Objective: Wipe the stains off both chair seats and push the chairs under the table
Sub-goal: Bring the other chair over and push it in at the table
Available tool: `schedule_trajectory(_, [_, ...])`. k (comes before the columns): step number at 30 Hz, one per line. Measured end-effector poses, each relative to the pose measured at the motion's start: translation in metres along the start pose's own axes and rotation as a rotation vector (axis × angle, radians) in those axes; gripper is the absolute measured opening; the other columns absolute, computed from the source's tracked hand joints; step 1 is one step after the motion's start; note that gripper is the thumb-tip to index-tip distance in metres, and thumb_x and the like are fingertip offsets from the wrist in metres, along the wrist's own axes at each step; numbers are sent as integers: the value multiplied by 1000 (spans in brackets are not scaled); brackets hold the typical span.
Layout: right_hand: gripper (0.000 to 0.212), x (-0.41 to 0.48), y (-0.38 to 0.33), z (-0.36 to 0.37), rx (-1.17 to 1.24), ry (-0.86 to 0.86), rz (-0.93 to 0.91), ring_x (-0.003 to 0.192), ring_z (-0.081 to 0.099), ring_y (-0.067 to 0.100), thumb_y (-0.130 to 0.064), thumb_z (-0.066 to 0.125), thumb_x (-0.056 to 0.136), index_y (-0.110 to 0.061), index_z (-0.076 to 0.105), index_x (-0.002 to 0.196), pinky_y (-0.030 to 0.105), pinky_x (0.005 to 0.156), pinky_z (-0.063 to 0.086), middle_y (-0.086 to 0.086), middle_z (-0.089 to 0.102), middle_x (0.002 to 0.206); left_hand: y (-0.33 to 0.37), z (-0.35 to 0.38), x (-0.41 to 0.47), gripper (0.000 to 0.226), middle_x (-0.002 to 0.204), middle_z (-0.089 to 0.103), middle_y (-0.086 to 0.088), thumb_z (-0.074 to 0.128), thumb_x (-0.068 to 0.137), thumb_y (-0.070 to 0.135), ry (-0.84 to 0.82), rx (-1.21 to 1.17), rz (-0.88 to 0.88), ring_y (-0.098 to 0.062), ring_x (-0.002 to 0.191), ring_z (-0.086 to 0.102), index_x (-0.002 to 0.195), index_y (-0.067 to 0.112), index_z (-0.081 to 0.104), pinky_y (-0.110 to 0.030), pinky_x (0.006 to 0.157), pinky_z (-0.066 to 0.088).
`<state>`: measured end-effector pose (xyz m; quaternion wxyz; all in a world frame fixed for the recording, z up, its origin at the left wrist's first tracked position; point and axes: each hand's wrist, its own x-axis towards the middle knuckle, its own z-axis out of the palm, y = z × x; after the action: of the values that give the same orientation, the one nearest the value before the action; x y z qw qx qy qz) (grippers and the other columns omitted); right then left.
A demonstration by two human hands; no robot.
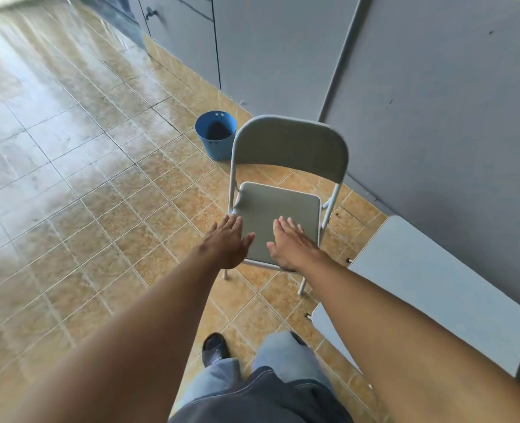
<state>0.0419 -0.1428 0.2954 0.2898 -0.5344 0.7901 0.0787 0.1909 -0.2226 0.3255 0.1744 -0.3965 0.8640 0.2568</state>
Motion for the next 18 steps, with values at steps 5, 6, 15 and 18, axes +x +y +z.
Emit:
schedule_trajectory(5, [68,44,-64,-12,100,-9,34,153,-3,25,-35,31,104,-6,-1,156,38,124,1,10,-4,166,-58,-40,26,62,161,0,-11,19,102,40,-22,81,53,-22,147,-3,152,6,4,-40,120,1])
schedule_trajectory(6, [68,55,-71,-16,121,-5,42,153,-3,24,-35,31,105,-6,-2,156,38,124,1,9,-4,166,-68,-46,34,62,161,0,-11,20,101,38,-28,98,60,-22,147,-3,152,7,4,-40,120,1])
schedule_trajectory(15, [77,176,-93,-60,180,-1,144,153,-6,26,-30,40,100,-4,-7,155,40,125,1,13,-9,165,-126,-107,140,65,161,-3,-9,28,99,34,-68,196,157,-21,147,-6,152,10,0,-41,120,0])
schedule_trajectory(18, [78,228,-97,-79,203,24,178,152,-8,27,-27,41,100,-3,-9,154,40,125,-1,14,-11,164,-144,-138,192,65,161,-5,-8,30,99,32,-85,246,180,-20,147,-7,152,12,-2,-42,120,1])
